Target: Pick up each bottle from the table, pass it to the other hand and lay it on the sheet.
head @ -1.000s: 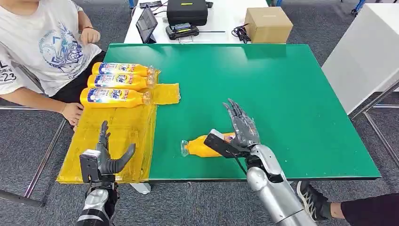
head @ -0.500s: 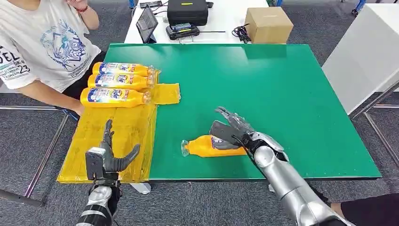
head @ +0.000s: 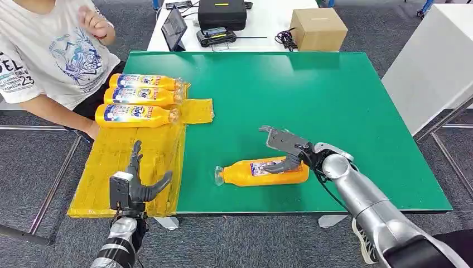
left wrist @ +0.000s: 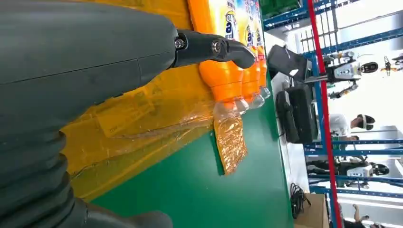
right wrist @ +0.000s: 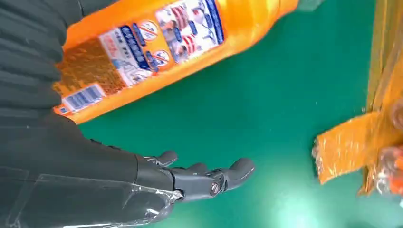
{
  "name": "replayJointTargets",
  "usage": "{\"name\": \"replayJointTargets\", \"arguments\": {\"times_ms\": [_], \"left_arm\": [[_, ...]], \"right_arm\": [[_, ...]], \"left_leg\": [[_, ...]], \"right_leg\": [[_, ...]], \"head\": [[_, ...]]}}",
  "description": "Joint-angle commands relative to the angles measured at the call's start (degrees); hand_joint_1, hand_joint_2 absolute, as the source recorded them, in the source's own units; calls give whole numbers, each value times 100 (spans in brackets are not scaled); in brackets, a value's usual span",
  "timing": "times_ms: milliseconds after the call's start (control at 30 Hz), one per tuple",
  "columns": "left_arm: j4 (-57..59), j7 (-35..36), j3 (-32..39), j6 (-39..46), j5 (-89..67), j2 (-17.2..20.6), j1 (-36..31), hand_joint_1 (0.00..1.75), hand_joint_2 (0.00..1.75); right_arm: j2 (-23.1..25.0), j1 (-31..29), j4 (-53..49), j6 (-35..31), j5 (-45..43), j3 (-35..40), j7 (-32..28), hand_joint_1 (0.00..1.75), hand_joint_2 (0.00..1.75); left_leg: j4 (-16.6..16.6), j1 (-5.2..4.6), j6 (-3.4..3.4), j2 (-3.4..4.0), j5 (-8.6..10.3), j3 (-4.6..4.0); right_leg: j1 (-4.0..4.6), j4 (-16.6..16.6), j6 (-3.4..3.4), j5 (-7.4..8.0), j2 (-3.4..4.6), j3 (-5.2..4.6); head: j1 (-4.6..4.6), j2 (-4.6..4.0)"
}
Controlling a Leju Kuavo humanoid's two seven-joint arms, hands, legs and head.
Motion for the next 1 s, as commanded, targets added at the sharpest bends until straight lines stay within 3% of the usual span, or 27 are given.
{"name": "replayJointTargets", "arguments": {"times_ms": [33,100,233,433,700,1000], "left_arm": [[537,55,-204,2,51,140,-312,0,175],[543,48,-217,6,71,142,-310,0,175],[491,28,-219,-19,159,112,-298,0,175],[464,25,-238,-31,160,94,-289,0,175],[500,33,-278,-97,185,32,-340,0,175],[694,54,-389,-158,211,-54,-507,0,175]], "right_arm": [[-859,-841,-403,313,-314,1224,254,0,175],[-992,-958,-537,301,-504,1414,359,0,175],[-1447,-1735,-1196,453,-749,2266,913,0,175],[-1489,-1778,-1337,401,-820,2441,1047,0,175],[-1314,-1948,-1285,374,-772,2800,1110,0,175],[-704,-1911,-635,133,-769,3434,1073,0,175]], "left_leg": [[2,-2,-5,-1,-4,6],[5,-2,-6,7,-10,13],[11,-9,-4,11,-8,-3],[2,-1,-5,7,-7,9],[1,0,-7,12,-9,17],[-3,3,-8,20,-11,27]], "right_leg": [[-1,5,-6,-6,-2,4],[-1,8,-8,-9,5,10],[-8,21,-6,-9,7,-10],[-1,6,-6,-6,3,6],[1,5,-8,-8,8,13],[4,0,-10,-6,16,22]], "head": [[0,0],[0,0],[0,0],[0,0],[0,0],[0,0]]}}
